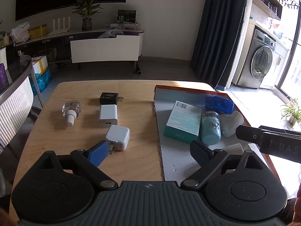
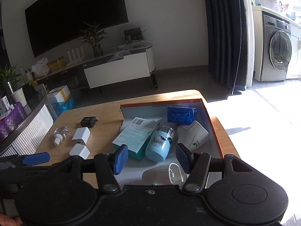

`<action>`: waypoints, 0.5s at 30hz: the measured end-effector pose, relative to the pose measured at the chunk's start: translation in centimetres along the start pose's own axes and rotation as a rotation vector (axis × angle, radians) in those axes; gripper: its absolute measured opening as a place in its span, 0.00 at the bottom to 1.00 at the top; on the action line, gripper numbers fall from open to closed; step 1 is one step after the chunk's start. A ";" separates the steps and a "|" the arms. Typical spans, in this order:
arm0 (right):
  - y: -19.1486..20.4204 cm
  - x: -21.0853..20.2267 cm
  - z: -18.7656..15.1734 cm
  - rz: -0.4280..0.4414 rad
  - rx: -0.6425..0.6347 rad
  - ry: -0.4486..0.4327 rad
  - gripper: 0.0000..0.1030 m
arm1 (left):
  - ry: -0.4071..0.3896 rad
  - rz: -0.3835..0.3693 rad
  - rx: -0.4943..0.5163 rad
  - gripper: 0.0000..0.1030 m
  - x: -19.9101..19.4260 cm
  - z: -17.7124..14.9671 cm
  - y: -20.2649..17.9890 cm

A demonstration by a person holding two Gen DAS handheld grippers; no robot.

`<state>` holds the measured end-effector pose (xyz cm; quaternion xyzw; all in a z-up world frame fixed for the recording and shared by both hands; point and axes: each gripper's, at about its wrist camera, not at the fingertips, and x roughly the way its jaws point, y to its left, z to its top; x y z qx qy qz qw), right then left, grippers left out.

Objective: Organize rigid objects
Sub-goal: 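Lower the white adapter into the cardboard box and open the left gripper, then reach and grasp the clear glass bottle with the left gripper while the right gripper approaches the white charger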

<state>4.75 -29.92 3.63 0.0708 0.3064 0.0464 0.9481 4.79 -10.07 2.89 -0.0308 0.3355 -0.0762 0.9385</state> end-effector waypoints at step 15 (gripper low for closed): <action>5.6 1.9 -0.5 0.090 -0.093 0.051 0.67 | -0.008 0.088 -0.090 0.93 -1.0 -0.1 4.9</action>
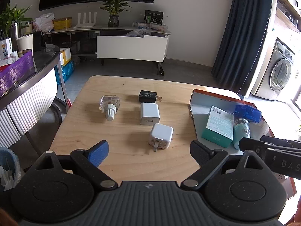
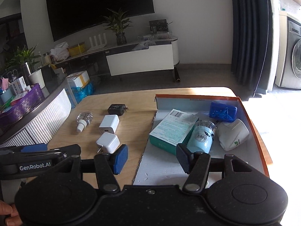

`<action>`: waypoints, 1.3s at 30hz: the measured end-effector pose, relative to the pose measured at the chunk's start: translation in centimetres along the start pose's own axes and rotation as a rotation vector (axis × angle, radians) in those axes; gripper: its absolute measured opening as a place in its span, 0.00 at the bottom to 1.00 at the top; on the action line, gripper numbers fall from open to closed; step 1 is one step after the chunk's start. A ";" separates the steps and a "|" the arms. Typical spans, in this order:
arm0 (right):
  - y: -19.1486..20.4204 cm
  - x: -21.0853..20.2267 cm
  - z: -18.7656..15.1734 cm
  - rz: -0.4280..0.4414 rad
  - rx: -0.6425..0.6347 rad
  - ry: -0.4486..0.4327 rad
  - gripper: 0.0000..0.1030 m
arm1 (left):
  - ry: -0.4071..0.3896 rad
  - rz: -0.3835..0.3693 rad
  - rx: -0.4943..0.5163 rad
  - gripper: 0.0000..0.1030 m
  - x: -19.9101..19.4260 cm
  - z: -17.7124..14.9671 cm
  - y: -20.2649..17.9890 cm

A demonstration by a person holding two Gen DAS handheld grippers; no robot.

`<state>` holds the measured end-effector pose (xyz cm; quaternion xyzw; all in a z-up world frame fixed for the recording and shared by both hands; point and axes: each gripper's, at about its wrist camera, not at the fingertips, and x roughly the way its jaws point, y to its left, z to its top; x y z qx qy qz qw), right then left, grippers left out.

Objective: Organize rigid objects
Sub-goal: 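Reach and grasp the clear glass bottle with the left gripper while the right gripper approaches the white charger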

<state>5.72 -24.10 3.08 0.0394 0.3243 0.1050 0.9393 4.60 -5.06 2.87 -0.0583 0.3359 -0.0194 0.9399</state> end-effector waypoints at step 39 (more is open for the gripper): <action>6.2 4.0 0.4 0.083 -0.059 0.084 0.69 | 0.002 0.068 -0.069 0.93 0.6 0.9 5.4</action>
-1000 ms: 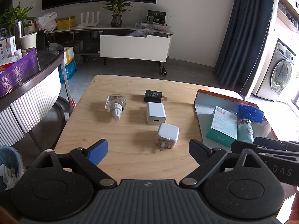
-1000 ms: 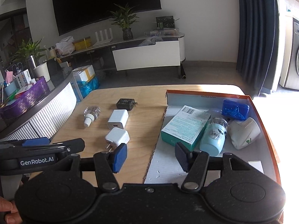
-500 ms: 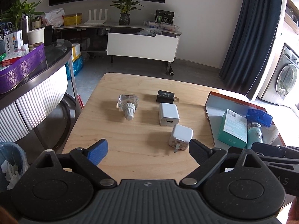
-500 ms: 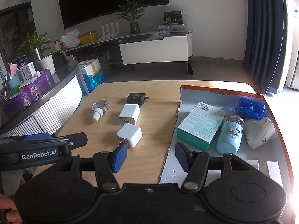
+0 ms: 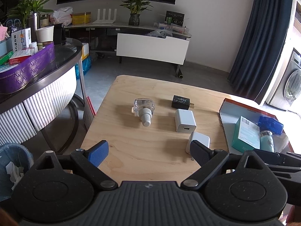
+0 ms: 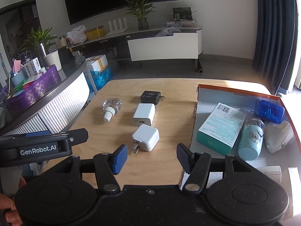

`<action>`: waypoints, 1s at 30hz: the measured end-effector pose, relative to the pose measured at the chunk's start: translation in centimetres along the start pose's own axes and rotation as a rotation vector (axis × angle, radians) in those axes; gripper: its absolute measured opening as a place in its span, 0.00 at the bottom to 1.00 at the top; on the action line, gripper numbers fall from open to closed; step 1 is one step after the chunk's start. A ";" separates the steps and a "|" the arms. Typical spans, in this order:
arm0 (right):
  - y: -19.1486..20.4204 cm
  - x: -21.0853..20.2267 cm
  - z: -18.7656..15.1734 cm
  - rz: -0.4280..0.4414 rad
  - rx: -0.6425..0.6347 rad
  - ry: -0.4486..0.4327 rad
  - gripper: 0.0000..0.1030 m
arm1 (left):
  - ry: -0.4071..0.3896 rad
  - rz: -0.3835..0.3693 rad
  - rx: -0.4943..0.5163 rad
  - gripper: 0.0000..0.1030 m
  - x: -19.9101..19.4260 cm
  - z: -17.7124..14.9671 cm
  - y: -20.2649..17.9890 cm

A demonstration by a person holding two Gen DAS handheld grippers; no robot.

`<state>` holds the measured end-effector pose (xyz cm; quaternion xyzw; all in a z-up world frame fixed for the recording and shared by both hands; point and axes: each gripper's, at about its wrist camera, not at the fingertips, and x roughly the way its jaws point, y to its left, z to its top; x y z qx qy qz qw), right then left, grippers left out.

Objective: Organize rigid objects
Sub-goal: 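Reach and grasp the clear glass bottle with the left gripper while the right gripper approaches the white charger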

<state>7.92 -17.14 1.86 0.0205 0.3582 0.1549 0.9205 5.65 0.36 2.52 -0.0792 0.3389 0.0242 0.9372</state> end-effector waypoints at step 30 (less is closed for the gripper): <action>1.0 5.0 0.2 0.016 0.013 0.080 0.70 | 0.050 0.012 -0.015 0.93 3.5 0.4 1.9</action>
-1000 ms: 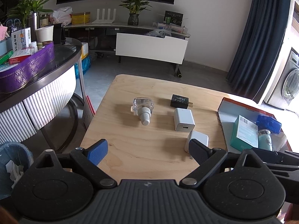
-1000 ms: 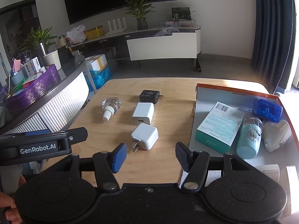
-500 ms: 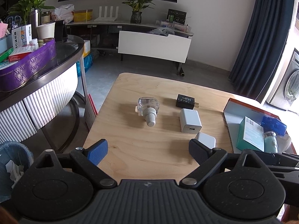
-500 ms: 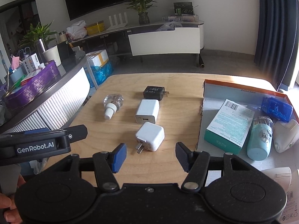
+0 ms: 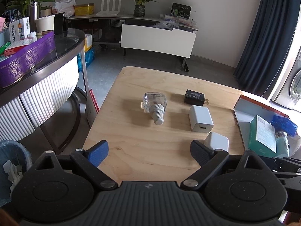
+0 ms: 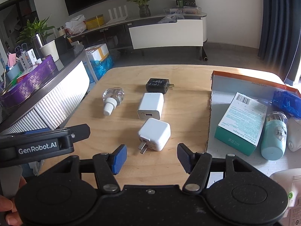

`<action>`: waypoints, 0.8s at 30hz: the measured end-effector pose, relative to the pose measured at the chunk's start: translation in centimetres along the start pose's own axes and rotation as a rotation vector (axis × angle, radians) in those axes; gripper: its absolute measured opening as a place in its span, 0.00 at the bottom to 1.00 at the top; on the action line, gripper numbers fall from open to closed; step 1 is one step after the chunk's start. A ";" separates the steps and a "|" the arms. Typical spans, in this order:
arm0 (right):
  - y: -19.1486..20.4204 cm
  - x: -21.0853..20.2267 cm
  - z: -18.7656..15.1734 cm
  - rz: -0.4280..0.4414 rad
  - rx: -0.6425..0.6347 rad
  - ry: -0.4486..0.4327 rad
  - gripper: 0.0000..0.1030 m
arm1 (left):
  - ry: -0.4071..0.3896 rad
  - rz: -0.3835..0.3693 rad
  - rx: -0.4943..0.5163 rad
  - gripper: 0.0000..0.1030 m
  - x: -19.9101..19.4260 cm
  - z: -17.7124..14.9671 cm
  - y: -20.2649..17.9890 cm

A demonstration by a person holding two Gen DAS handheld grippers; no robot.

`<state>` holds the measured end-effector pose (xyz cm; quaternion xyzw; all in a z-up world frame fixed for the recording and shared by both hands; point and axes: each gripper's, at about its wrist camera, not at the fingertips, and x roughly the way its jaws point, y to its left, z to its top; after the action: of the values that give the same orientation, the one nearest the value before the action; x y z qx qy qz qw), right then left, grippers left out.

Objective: Organize rigid objects
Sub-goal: 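Reach and grasp the clear glass bottle with the left gripper while the right gripper approaches the white charger, then grasp the white charger cube with the right gripper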

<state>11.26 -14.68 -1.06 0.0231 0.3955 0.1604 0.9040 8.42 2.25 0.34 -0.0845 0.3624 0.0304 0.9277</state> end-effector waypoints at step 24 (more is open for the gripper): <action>-1.4 1.6 0.6 -0.010 0.036 -0.023 0.72 | -0.052 0.014 0.069 0.78 10.8 4.1 -0.7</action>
<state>13.09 -15.49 -2.05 0.0392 0.3881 0.1487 0.9087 19.20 2.28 -3.92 -0.0492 0.3396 0.0268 0.9389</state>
